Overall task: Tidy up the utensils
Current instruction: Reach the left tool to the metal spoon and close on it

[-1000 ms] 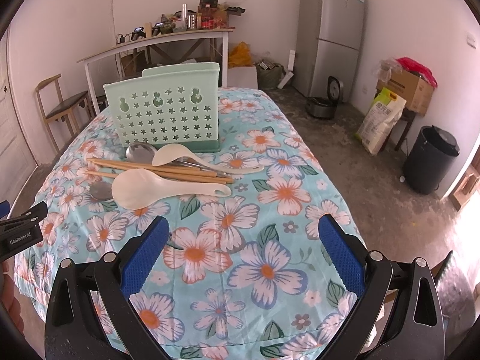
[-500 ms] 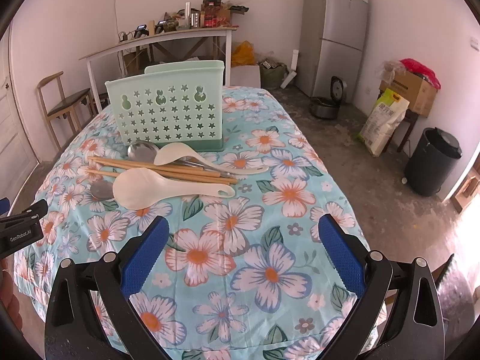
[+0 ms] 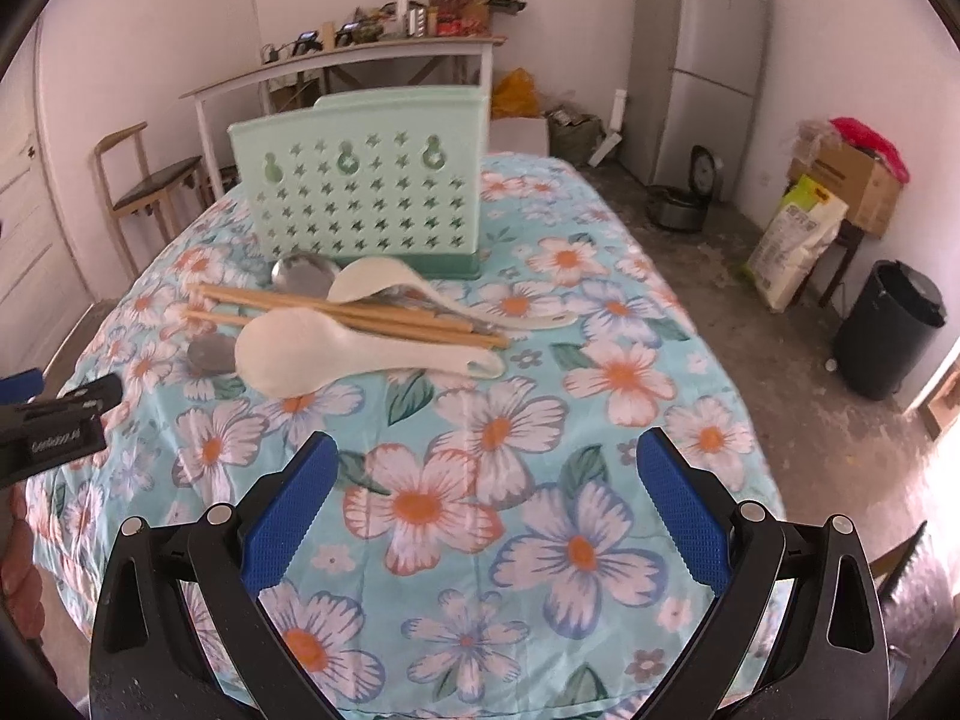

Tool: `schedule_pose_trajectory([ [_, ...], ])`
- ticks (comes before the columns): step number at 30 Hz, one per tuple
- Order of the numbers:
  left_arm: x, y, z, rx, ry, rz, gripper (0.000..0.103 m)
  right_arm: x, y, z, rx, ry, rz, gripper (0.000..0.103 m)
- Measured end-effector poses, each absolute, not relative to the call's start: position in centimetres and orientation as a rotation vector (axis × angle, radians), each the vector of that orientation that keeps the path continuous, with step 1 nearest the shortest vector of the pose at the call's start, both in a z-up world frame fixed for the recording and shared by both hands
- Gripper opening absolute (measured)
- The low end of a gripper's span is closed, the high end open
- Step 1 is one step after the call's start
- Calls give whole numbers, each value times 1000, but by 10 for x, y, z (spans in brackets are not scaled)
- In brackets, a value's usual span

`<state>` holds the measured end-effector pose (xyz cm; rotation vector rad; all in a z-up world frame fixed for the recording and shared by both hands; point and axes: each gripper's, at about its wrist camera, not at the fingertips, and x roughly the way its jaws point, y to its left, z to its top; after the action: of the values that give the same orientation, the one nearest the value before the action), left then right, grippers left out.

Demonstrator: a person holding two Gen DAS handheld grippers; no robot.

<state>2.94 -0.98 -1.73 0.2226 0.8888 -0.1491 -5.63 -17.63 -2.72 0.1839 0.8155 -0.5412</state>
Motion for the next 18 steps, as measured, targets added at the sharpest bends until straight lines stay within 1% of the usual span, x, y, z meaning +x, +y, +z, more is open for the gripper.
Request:
schedule_pose_trajectory([
  [3,34,-16,-22,224,889,-198,97,-53,-177,-36,193,831,-525,95],
  [8,49,-18,-30,137,931,-366,97,-46,-179,-52,222,862,-496,95],
  [14,61,-14,-30,44,869,-487,97,-40,-176,-71,223,891,-473,95],
  [18,73,-12,-30,-18,881,-531,97,-41,-175,-79,232,886,-455,95],
])
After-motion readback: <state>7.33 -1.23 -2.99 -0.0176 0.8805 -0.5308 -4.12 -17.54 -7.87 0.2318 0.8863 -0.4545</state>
